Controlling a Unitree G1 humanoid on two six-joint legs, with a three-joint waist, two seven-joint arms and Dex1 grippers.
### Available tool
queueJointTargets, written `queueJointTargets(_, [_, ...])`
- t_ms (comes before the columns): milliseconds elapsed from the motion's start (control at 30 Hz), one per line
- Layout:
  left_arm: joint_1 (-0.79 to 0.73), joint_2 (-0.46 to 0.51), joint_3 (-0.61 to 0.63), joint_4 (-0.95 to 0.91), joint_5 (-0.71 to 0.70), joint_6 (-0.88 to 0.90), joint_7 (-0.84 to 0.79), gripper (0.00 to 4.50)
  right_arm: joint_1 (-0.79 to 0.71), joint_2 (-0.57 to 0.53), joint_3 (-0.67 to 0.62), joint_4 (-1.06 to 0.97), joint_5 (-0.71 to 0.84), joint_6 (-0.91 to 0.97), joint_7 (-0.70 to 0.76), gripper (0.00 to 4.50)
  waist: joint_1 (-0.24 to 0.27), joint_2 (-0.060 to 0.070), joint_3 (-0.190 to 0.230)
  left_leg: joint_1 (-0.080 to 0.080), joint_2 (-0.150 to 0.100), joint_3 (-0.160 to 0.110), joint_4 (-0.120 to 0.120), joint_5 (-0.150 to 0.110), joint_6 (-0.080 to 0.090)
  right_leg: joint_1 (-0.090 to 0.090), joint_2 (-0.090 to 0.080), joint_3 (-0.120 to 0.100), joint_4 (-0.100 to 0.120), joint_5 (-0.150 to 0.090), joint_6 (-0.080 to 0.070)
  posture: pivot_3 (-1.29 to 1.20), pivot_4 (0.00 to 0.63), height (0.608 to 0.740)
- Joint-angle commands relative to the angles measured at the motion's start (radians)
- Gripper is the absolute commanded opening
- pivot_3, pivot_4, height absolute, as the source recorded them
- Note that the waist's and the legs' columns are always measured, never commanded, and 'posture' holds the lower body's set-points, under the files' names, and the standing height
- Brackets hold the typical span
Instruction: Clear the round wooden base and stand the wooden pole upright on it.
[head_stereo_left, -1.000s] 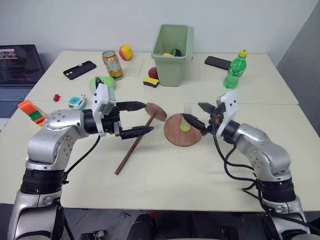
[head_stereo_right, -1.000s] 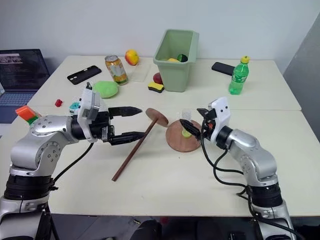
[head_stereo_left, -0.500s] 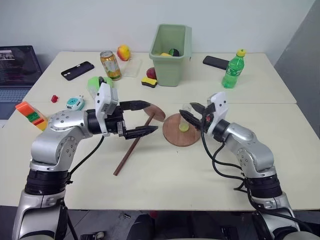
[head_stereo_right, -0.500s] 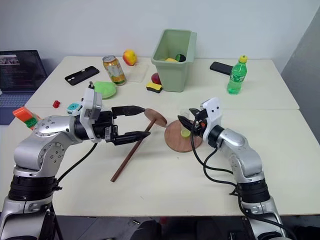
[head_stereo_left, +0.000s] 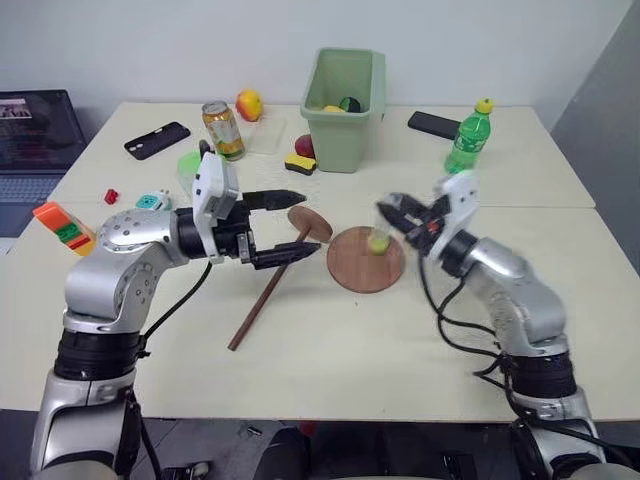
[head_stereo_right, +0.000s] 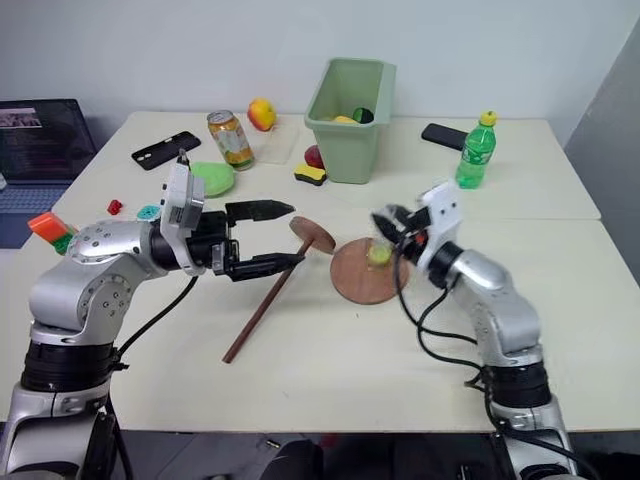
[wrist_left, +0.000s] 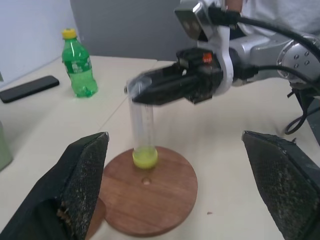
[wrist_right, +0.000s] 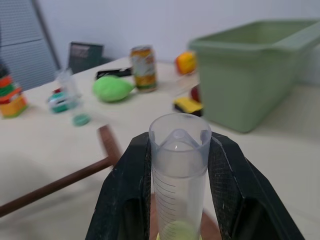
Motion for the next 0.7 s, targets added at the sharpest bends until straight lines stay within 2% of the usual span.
queueJointTargets(33, [-0.047, -0.026, -0.023, -0.039, -0.032, 0.021, -0.001, 4.50, -0.040, -0.065, -0.107, 0.019, -0.051, 0.024, -0.101, 1.21, -0.001, 0.000, 0.000, 0.000, 0.000, 0.000, 0.000, 0.000, 0.000, 0.000, 0.000, 0.000, 0.000, 0.000, 0.000, 0.00, 0.150, 0.740])
queueJointTargets(200, [-0.112, -0.086, -0.075, -0.007, -0.028, 0.016, -0.023, 4.50, -0.106, -0.094, -0.210, 0.263, -0.109, 0.016, -0.242, 1.21, -0.003, 0.000, 0.000, 0.000, 0.000, 0.002, 0.000, 0.000, 0.000, 0.000, 0.000, 0.001, 0.000, 0.000, 0.000, 0.00, 0.150, 0.740])
queueJointTargets(400, [-0.146, -0.118, -0.104, 0.024, -0.014, -0.001, -0.053, 4.50, -0.148, -0.077, -0.241, 0.459, -0.104, -0.043, -0.245, 1.21, -0.016, 0.000, 0.000, 0.000, 0.001, 0.004, -0.001, 0.000, 0.000, -0.001, 0.001, 0.002, 0.001, 0.000, 0.000, 0.00, 0.150, 0.740])
queueJointTargets(667, [-0.157, -0.121, -0.100, 0.036, -0.014, -0.002, -0.061, 4.50, -0.109, -0.073, -0.206, 0.457, -0.129, -0.090, -0.235, 1.21, -0.012, 0.000, 0.000, 0.000, 0.001, 0.004, 0.000, 0.000, 0.000, 0.000, 0.001, 0.002, 0.001, 0.000, 0.000, 0.00, 0.150, 0.740])
queueJointTargets(700, [-0.157, -0.120, -0.100, 0.036, -0.014, -0.002, -0.062, 4.50, -0.103, -0.071, -0.204, 0.449, -0.128, -0.090, -0.235, 1.55, -0.012, 0.000, 0.000, 0.000, 0.001, 0.003, 0.000, 0.000, 0.000, 0.000, 0.001, 0.002, 0.001, 0.000, 0.000, 0.00, 0.150, 0.740])
